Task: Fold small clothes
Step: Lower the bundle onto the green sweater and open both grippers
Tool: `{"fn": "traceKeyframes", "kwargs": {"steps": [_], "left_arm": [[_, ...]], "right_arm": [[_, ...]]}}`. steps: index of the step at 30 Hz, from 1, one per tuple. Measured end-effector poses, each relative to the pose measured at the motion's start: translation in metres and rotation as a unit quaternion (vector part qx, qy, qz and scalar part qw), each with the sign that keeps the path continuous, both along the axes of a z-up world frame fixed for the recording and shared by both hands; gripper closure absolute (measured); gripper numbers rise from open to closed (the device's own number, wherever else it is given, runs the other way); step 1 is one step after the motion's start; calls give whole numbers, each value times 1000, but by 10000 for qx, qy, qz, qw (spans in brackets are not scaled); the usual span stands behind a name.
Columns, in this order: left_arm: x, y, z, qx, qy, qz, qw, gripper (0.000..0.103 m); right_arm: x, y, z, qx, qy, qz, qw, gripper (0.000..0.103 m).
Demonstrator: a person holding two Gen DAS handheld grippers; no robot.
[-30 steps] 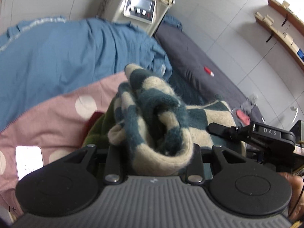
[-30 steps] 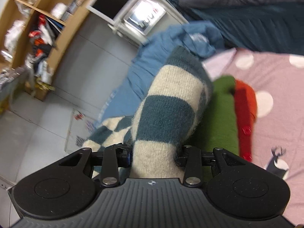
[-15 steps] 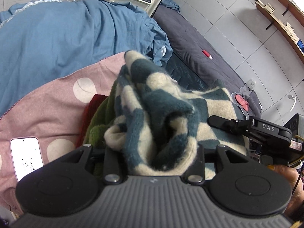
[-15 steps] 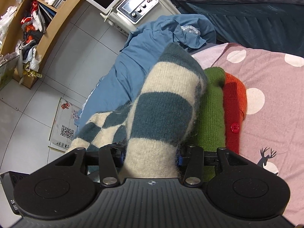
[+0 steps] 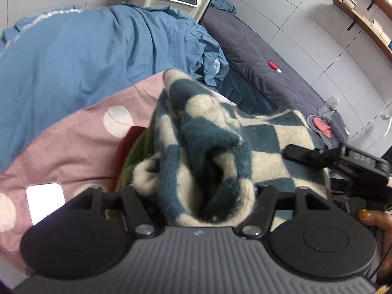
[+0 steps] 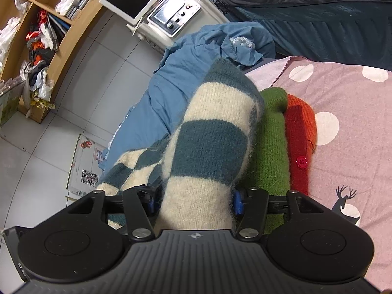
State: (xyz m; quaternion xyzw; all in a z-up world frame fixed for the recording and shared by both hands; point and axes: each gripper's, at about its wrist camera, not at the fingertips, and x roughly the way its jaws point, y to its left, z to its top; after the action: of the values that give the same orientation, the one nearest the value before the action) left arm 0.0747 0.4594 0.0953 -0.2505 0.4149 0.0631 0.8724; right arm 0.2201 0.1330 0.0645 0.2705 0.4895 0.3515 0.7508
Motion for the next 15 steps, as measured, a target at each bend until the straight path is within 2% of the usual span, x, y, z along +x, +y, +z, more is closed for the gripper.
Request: {"fn": "traceKeyframes", "kwargs": {"steps": [2, 4, 6, 9, 15], "left_arm": [[-1, 1, 1, 12, 4, 38, 10000, 33], [-3, 3, 3, 21, 22, 123, 9999, 23], [-5, 4, 3, 47, 0, 166, 9999, 20], [-8, 2, 6, 101, -40, 90, 9999, 0], [-16, -1, 18, 688, 76, 32, 9976, 0]], "right_arm": [[-2, -4, 2, 2, -22, -98, 9999, 0], [-3, -7, 4, -58, -88, -131, 9999, 0], [-5, -10, 6, -112, -167, -178, 9996, 0], [-8, -16, 7, -143, -192, -250, 9994, 0], [-12, -24, 14, -271, -396, -328, 9983, 0]]}}
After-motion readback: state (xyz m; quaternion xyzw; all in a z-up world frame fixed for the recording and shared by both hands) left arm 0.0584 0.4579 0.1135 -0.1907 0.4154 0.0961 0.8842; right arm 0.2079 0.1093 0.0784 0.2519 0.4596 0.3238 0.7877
